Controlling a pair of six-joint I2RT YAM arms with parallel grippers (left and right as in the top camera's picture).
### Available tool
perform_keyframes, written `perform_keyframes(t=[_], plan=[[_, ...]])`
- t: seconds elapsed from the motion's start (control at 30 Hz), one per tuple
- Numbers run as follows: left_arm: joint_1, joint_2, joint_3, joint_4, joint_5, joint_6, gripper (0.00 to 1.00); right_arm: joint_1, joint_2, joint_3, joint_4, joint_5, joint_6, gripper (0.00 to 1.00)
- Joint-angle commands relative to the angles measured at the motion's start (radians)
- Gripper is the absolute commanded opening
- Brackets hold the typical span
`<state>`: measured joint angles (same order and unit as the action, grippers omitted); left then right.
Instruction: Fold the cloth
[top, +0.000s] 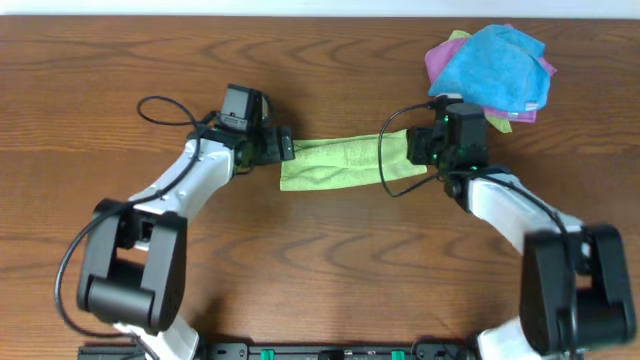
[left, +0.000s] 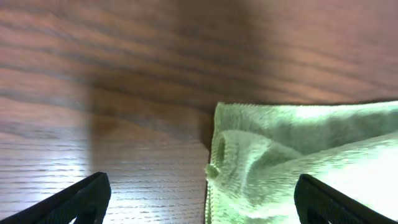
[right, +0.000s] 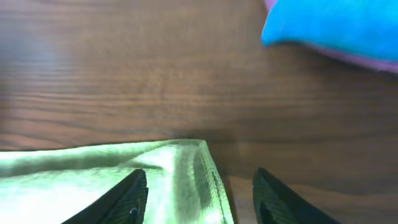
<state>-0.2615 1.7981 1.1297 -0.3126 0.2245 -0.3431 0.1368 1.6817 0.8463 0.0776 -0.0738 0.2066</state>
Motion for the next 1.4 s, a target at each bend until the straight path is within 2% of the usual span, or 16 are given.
perform_keyframes(t=[0.0, 0.03, 0.1, 0.13, 0.17, 0.2, 0.33, 0.53, 0.93, 1.37], plan=[[0.006, -0.088, 0.0, 0.002, 0.017, -0.002, 0.93, -0.008, -0.081, 0.018, -0.045, 0.007, 0.045, 0.57], [0.005, -0.106, 0.0, 0.003, 0.044, -0.002, 0.73, -0.012, -0.109, 0.018, -0.076, 0.006, 0.09, 0.59], [0.002, -0.112, 0.0, 0.008, 0.094, -0.002, 0.45, -0.021, -0.146, 0.018, -0.129, 0.006, 0.17, 0.64], [-0.004, -0.108, 0.0, 0.008, 0.11, -0.002, 0.22, -0.03, -0.171, 0.018, -0.18, 0.004, 0.233, 0.65], [-0.009, -0.103, 0.0, 0.007, 0.11, -0.002, 0.11, -0.038, -0.181, 0.018, -0.208, -0.003, 0.264, 0.66], [-0.017, -0.094, 0.0, 0.009, 0.109, -0.001, 0.06, -0.053, -0.194, 0.018, -0.248, -0.026, 0.295, 0.68], [-0.034, -0.054, 0.0, 0.04, 0.108, 0.007, 0.06, -0.108, -0.198, 0.003, -0.299, -0.179, 0.314, 0.73], [-0.037, 0.03, 0.0, 0.067, 0.117, 0.007, 0.06, -0.169, -0.198, -0.068, -0.275, -0.269, 0.382, 0.75], [-0.109, 0.127, 0.0, 0.118, 0.128, 0.017, 0.06, -0.175, -0.188, -0.13, -0.215, -0.298, 0.461, 0.75], [-0.119, 0.196, 0.0, 0.127, 0.116, 0.013, 0.05, -0.139, -0.003, -0.13, -0.063, -0.334, 0.539, 0.75]])
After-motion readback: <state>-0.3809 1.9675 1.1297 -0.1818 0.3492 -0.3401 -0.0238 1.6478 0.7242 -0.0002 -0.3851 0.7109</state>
